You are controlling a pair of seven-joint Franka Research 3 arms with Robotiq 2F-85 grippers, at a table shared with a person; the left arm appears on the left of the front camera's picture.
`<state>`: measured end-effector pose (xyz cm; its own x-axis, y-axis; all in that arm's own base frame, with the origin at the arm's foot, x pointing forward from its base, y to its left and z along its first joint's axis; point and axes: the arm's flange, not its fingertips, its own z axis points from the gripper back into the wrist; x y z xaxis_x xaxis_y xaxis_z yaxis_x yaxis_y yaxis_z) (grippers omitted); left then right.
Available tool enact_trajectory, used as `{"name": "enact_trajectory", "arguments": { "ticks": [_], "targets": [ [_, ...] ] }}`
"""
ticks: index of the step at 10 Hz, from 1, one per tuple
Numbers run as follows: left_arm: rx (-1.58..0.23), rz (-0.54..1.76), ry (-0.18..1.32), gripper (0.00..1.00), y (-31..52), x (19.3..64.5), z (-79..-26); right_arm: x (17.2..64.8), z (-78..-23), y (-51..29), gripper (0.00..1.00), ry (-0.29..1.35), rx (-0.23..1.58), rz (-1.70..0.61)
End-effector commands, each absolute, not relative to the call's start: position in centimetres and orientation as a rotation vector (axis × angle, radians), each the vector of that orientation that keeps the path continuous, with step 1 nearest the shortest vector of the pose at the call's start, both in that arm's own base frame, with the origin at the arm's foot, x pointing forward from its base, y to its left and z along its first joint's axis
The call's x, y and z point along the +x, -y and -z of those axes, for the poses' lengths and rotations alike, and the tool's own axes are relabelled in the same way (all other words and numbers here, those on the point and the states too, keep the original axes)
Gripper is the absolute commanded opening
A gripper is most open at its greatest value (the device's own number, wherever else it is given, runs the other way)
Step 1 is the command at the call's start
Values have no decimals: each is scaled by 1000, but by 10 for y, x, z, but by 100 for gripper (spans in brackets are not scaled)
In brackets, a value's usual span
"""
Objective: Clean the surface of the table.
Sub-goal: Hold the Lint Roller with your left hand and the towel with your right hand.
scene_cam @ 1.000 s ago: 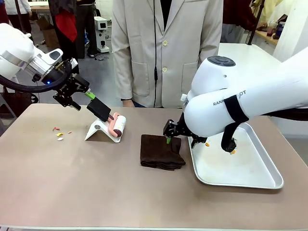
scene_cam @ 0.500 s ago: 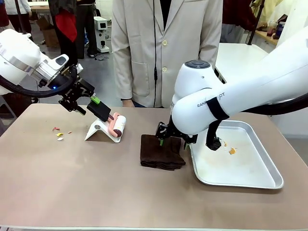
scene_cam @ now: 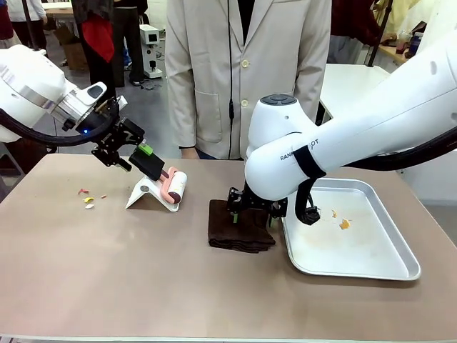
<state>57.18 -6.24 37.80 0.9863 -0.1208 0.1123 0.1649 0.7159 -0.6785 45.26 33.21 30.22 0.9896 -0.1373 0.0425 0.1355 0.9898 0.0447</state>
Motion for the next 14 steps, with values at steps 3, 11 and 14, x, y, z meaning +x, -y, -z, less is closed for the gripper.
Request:
{"name": "enact_trajectory", "arguments": {
  "ticks": [3,11,14],
  "targets": [
    [-775,133,70,100,65,574,-377,462,-302,-338,100,60,9,130],
    [-763,132,93,0,69,574,-375,463,-298,-340,36,12,39,110],
    [-757,133,102,0,69,574,-375,463,-298,-341,0,9,42,99]
  ]
}}
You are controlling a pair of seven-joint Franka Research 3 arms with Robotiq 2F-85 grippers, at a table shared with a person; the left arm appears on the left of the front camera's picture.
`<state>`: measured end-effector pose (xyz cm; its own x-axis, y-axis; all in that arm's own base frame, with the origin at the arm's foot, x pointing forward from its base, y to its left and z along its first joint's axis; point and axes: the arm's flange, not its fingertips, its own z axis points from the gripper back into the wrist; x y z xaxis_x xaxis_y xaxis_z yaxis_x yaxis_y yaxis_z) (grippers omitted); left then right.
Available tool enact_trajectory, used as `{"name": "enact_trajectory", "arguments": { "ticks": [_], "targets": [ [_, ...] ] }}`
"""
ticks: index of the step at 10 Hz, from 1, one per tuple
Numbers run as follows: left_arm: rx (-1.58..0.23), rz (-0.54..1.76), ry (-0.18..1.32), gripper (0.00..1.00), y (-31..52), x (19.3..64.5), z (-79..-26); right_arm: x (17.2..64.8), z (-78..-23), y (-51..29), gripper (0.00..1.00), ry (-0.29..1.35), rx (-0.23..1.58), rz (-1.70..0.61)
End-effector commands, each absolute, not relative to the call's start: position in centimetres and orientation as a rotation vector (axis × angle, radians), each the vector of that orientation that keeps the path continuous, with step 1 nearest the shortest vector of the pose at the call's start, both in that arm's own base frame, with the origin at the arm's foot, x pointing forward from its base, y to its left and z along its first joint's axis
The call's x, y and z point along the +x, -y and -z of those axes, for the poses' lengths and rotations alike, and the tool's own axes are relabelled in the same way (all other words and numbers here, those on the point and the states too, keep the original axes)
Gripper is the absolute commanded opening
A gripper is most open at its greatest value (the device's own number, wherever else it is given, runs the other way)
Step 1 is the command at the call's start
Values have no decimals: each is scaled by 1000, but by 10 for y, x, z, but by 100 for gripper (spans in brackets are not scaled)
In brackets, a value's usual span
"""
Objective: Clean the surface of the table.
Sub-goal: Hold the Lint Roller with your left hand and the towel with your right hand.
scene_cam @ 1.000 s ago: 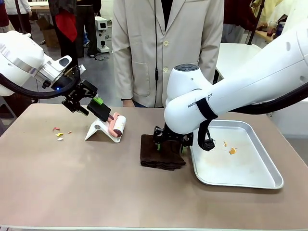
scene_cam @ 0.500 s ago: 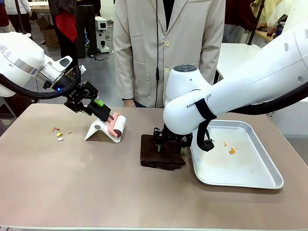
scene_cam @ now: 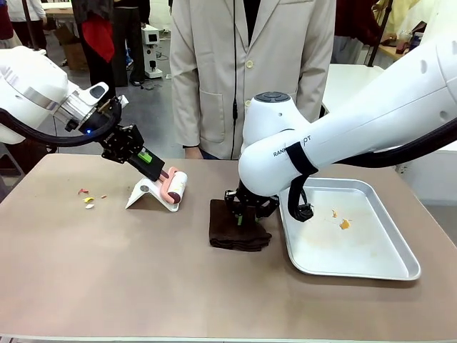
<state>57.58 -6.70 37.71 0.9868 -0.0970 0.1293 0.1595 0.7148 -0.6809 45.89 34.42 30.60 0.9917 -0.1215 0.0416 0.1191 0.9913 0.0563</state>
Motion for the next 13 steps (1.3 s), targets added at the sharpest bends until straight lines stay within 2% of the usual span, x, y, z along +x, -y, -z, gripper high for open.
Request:
{"name": "enact_trajectory", "arguments": {
  "ticks": [1,6,8,13],
  "targets": [
    [-757,134,104,0,70,573,-376,462,-297,-341,0,10,45,96],
    [-764,142,115,0,71,570,-378,462,-297,-340,0,9,59,99],
    [-815,153,121,0,71,565,-383,462,-305,-328,0,24,150,124],
    [-1014,180,151,0,62,548,-399,461,-333,-265,0,-54,712,100]
  ]
}}
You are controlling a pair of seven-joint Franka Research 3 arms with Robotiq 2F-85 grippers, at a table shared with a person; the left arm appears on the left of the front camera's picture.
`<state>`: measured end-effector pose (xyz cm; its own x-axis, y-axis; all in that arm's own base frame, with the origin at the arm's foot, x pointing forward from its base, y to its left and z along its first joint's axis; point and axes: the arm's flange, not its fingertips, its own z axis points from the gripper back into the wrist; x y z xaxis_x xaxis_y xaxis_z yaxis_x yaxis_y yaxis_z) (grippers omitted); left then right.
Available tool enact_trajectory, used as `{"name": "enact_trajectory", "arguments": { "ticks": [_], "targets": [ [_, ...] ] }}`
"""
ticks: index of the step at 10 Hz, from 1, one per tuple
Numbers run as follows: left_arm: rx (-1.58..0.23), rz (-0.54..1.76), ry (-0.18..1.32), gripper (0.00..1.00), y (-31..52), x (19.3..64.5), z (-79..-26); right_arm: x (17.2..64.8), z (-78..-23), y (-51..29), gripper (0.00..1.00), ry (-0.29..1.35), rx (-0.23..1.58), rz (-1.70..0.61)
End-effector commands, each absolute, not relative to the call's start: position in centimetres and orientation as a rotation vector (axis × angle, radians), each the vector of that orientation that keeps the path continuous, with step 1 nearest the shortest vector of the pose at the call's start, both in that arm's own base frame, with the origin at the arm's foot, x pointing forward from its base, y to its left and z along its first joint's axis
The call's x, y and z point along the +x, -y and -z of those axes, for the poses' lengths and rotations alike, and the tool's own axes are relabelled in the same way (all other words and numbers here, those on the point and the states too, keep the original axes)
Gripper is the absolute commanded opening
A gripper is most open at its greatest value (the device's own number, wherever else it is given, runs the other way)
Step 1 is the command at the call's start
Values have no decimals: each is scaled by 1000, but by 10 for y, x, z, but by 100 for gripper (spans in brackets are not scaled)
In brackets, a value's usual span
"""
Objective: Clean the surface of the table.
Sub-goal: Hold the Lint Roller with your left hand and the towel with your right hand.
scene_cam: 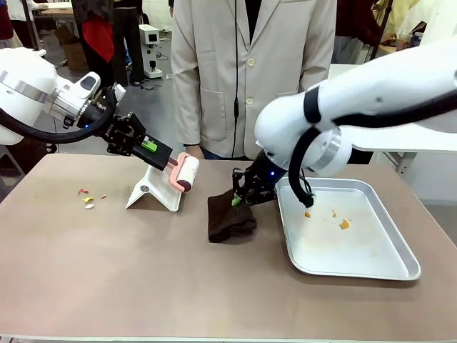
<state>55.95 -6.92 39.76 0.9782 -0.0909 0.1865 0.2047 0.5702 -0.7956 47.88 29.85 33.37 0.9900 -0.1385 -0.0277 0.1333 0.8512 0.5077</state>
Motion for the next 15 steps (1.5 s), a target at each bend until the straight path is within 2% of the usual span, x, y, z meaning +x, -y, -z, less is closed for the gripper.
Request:
{"name": "enact_trajectory", "arguments": {
  "ticks": [1,3,6,9,11,13,15],
  "targets": [
    [-1065,172,162,0,58,545,-403,461,-334,-252,0,-69,832,93],
    [-1121,179,113,0,40,537,-412,459,-336,-228,0,-135,1069,51],
    [-1297,189,135,0,-29,506,-432,439,-344,-177,0,-137,1364,-101],
    [-1384,219,144,0,-148,455,-438,398,-345,-90,0,48,1449,80],
    [-1380,104,201,0,-228,415,-418,369,-352,-20,0,179,1466,241],
    [-1365,-37,207,0,-290,382,-388,354,-362,40,0,235,1472,338],
    [-1468,-142,257,0,-329,353,-357,336,-367,101,0,283,1431,425]
  ]
}}
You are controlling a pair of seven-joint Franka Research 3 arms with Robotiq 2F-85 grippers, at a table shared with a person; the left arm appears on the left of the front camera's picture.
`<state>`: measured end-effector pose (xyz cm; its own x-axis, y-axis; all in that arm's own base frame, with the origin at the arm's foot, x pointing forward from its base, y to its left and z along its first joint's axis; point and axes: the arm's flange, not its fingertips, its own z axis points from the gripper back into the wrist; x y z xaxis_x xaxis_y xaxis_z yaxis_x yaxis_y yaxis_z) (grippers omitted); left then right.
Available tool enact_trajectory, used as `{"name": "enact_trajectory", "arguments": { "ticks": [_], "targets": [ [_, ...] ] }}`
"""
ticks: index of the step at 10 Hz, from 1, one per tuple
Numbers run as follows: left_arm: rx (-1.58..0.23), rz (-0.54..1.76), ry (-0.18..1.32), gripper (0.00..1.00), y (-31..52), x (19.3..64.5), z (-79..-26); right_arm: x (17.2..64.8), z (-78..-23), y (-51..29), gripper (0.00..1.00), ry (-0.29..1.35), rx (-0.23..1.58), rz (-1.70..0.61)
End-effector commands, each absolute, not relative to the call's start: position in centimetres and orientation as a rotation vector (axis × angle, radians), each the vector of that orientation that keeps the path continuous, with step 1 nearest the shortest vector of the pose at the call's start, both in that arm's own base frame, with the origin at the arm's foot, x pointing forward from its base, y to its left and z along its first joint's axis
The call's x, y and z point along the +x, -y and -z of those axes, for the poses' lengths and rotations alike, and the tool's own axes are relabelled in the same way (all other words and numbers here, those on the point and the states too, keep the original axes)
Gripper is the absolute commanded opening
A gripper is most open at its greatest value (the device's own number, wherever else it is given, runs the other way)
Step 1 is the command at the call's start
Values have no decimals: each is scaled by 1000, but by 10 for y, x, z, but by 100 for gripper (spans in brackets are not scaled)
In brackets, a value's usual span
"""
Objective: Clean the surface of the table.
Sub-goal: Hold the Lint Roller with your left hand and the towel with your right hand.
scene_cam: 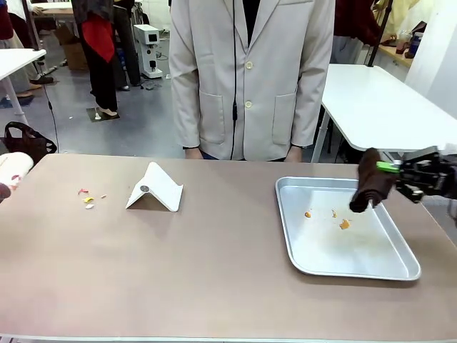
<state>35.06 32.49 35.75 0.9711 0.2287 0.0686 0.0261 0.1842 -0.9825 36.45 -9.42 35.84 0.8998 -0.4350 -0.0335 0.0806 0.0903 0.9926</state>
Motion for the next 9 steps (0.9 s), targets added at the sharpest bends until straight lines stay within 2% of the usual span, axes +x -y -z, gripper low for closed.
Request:
{"name": "enact_trajectory", "arguments": {
  "ticks": [1,3,4,6,7,9],
  "targets": [
    [-1534,-176,320,0,-325,345,-348,326,-365,127,0,263,1395,417],
    [-1582,-207,363,0,-309,340,-337,306,-356,155,0,285,1347,348],
    [-1586,-220,374,0,-292,346,-337,303,-351,159,0,296,1341,403],
    [-1541,-217,306,0,-268,367,-342,308,-349,150,0,311,1310,393],
    [-1581,-222,329,0,-299,349,-330,309,-349,168,0,286,1323,424],
    [-1581,-222,329,0,-299,349,-330,309,-349,168,0,286,1323,424]
  ]
}}
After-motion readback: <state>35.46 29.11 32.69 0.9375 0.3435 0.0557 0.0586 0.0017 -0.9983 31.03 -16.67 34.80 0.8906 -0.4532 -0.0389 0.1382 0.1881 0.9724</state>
